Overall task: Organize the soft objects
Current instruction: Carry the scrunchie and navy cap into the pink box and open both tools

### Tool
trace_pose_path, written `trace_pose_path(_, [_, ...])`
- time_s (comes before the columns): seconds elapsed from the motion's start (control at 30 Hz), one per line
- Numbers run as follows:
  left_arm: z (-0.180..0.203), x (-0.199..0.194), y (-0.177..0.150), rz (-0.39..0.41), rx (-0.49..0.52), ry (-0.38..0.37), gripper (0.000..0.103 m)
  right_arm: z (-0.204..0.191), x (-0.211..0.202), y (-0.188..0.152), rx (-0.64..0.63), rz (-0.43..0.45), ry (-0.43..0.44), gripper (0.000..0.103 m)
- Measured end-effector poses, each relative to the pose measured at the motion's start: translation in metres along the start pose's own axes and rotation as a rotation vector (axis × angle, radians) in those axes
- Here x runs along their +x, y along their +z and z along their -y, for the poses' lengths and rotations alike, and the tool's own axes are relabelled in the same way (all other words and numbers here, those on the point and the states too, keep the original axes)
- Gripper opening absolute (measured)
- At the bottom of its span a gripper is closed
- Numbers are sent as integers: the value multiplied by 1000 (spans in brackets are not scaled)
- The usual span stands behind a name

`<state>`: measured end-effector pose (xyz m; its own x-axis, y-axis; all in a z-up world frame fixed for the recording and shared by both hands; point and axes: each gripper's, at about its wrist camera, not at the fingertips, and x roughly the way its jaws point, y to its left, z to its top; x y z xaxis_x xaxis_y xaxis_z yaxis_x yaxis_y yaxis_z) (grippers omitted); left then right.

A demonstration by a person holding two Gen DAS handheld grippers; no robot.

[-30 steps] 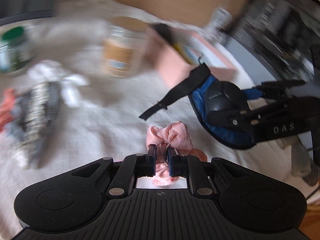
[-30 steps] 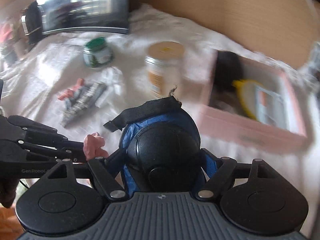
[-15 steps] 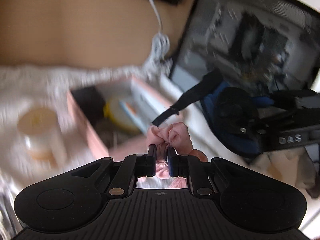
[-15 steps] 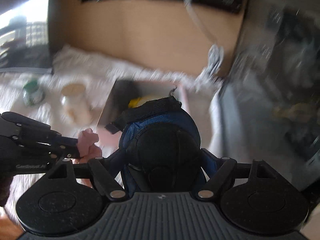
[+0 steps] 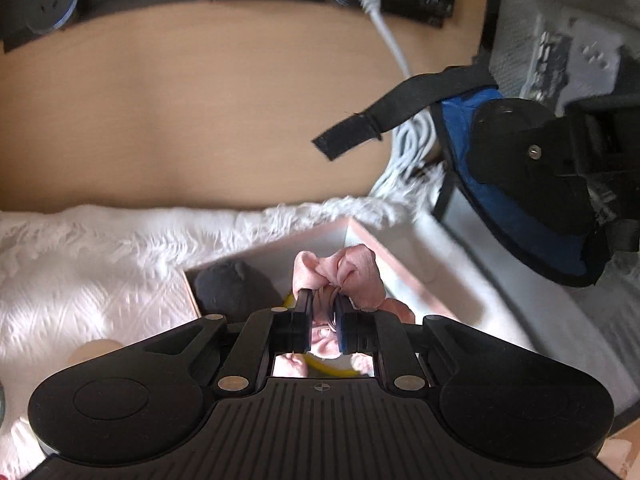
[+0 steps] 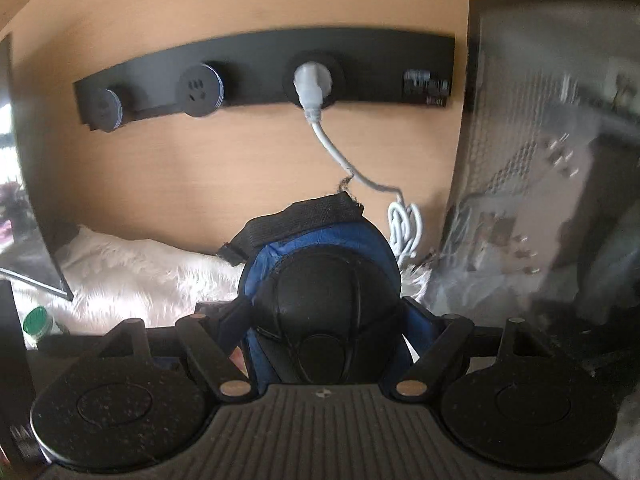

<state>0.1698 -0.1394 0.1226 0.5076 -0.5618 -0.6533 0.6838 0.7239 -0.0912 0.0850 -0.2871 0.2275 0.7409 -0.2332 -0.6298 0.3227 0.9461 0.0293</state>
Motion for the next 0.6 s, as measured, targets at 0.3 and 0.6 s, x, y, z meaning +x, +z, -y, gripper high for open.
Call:
trace_pose_path(0.3, [-27, 33, -25, -71, -135, -149, 22, 14, 57, -18, 135, -112, 48, 80])
trace_pose_path(0.6, [-57, 30, -33, -134, -333, -139, 22, 15, 107, -44, 220, -228, 118, 80])
